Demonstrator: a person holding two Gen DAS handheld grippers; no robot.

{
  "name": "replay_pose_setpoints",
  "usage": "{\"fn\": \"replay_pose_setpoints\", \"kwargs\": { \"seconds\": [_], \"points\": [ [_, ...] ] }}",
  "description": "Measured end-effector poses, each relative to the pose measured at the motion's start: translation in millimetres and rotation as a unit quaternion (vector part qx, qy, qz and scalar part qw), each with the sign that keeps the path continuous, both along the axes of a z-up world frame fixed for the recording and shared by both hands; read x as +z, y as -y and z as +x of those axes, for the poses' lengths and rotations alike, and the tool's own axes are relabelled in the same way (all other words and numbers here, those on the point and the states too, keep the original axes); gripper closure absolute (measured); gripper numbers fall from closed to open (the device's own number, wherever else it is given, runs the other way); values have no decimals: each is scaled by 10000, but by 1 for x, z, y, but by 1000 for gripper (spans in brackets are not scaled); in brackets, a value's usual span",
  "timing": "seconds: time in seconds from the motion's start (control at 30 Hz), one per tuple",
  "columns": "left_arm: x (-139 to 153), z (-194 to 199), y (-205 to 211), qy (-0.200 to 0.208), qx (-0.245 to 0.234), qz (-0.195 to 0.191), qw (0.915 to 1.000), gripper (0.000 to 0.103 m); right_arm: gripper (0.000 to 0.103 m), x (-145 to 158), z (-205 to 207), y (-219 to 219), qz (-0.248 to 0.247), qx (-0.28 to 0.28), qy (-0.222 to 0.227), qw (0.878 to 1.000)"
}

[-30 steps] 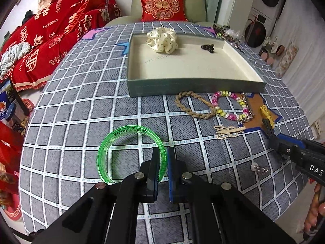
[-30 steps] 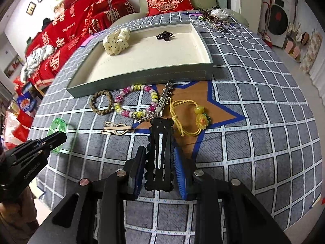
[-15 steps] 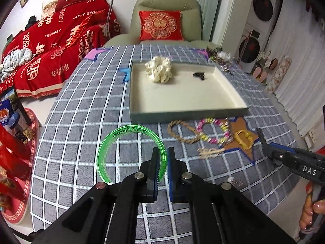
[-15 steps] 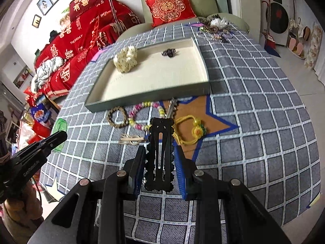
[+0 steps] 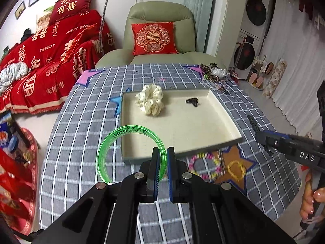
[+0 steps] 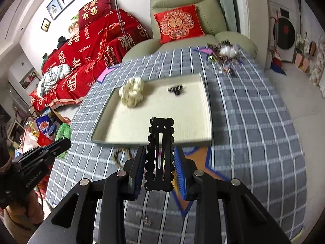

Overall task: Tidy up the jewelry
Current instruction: 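Lower the green bangle and black hair clip into the tray and open both grippers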

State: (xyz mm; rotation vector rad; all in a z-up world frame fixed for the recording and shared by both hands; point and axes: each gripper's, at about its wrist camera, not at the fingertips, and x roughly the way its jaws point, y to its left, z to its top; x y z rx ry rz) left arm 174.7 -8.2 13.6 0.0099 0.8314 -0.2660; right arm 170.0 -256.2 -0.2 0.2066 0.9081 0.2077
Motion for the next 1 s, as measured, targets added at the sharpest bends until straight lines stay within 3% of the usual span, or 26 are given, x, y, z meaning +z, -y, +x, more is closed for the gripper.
{"fn": "replay_pose_setpoints", "kwargs": {
  "seconds": [0.2, 0.4, 0.7, 1.0],
  "points": [
    [5, 41, 14, 24, -56, 21, 10000, 88, 72, 14, 48, -4, -256, 127, 122, 9995],
    [-8, 90, 24, -155, -16, 54, 9999, 88, 72, 11, 96, -7, -318, 181, 74, 9993],
    [-47, 146, 34, -553, 134, 124, 9983, 88, 72, -28, 159, -10, -263, 174, -247, 9992],
    [-88, 172, 38, -847, 273, 335, 9955, 88, 72, -72, 180, -19, -285, 196, -640, 9974]
  ]
}}
